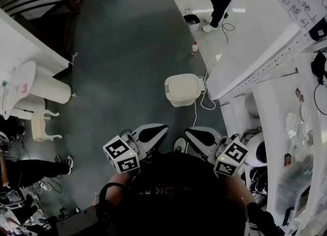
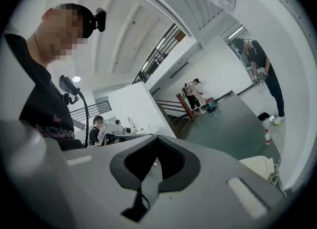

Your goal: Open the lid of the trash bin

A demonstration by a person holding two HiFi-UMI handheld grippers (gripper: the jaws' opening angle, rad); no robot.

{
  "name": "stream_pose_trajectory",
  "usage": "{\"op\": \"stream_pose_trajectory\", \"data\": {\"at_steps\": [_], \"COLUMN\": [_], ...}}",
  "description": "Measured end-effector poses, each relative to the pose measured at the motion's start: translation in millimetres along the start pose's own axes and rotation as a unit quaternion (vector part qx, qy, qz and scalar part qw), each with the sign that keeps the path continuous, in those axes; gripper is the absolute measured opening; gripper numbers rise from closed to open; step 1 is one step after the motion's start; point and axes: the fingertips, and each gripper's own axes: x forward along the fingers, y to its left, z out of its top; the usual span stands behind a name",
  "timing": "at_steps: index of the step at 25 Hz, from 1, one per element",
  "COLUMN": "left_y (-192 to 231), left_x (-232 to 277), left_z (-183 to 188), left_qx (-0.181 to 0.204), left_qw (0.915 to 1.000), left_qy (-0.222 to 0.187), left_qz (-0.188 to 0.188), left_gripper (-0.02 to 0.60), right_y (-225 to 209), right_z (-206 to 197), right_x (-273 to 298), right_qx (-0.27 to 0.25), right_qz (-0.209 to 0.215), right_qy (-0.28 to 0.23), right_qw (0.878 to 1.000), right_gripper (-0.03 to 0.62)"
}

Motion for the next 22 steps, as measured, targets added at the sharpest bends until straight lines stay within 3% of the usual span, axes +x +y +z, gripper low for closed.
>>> {"op": "stream_pose_trajectory", "data": {"at_steps": [22], "left_y": [2.1], "left_x": [11.2], "left_z": [-0.5], "left_qx": [0.006], "left_qw": [0.9999], "left_qy": [0.009], "left_qz": [-0.009], "left_gripper": [0.003], "right_y": [-13.2], "right_z": [7.3], "right_x": [-3.0], "right_qx": [0.011], "right_qz": [0.0], "right_qy": [-0.015], "right_qw": [1.0], "right_gripper": [0.008]}}
